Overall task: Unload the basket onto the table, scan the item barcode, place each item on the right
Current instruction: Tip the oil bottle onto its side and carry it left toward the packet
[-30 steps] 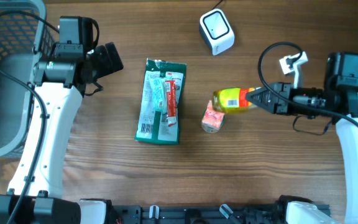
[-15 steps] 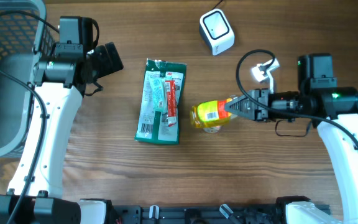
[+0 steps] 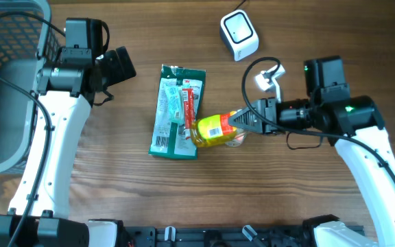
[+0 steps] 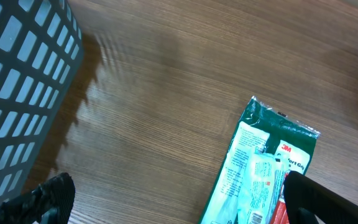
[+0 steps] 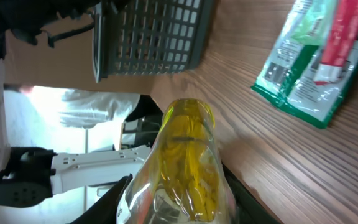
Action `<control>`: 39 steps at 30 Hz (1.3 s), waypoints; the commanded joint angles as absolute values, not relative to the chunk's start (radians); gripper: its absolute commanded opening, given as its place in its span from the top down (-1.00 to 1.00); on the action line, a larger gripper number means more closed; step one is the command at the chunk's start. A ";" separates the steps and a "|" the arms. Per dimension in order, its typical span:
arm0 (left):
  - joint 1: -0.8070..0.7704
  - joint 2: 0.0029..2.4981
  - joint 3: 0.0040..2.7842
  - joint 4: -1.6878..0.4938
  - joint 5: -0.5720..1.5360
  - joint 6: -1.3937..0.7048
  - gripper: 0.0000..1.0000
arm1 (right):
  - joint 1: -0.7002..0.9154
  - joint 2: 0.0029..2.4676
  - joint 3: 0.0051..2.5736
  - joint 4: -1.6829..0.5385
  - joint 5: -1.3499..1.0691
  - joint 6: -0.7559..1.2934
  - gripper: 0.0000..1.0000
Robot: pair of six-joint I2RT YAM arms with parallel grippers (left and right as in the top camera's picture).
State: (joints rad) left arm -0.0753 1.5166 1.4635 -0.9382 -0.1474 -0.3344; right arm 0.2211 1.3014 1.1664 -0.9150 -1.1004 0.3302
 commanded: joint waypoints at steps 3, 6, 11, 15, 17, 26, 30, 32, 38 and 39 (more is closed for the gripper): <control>-0.070 1.520 1.472 -0.936 -0.139 -0.322 -1.00 | 0.257 1.292 1.164 -0.876 -1.161 0.393 0.91; -0.070 1.520 1.472 -0.936 -0.139 -0.322 -1.00 | 0.259 1.292 1.164 -0.875 -1.161 0.393 0.91; -0.070 1.520 1.472 -0.936 -0.139 -0.322 -1.00 | 0.259 1.292 1.164 -0.875 -1.161 0.393 0.91; -0.070 1.520 1.472 -0.936 -0.139 -0.322 -1.00 | 0.259 1.292 1.164 -0.875 -1.161 0.393 0.92; -0.070 1.520 1.472 -0.936 -0.139 -0.322 -1.00 | 0.259 1.292 1.164 -0.875 -1.161 0.393 0.91; -0.070 1.520 1.472 -0.936 -0.139 -0.322 -1.00 | 0.259 1.292 1.164 -0.876 -1.161 0.393 0.91; -0.070 1.520 1.472 -0.936 -0.139 -0.322 -1.00 | 0.259 1.292 1.164 -0.876 -1.161 0.393 0.91; -0.070 1.520 1.472 -0.936 -0.139 -0.322 -1.00 | 0.259 1.292 1.164 -0.876 -1.160 0.392 0.91; -0.070 1.520 1.472 -0.936 -0.139 -0.322 -1.00 | 0.259 1.292 1.164 -0.877 -1.146 0.393 0.92; -0.070 1.520 1.472 -0.936 -0.139 -0.322 -1.00 | 0.259 1.292 1.164 -0.877 -1.146 0.393 0.91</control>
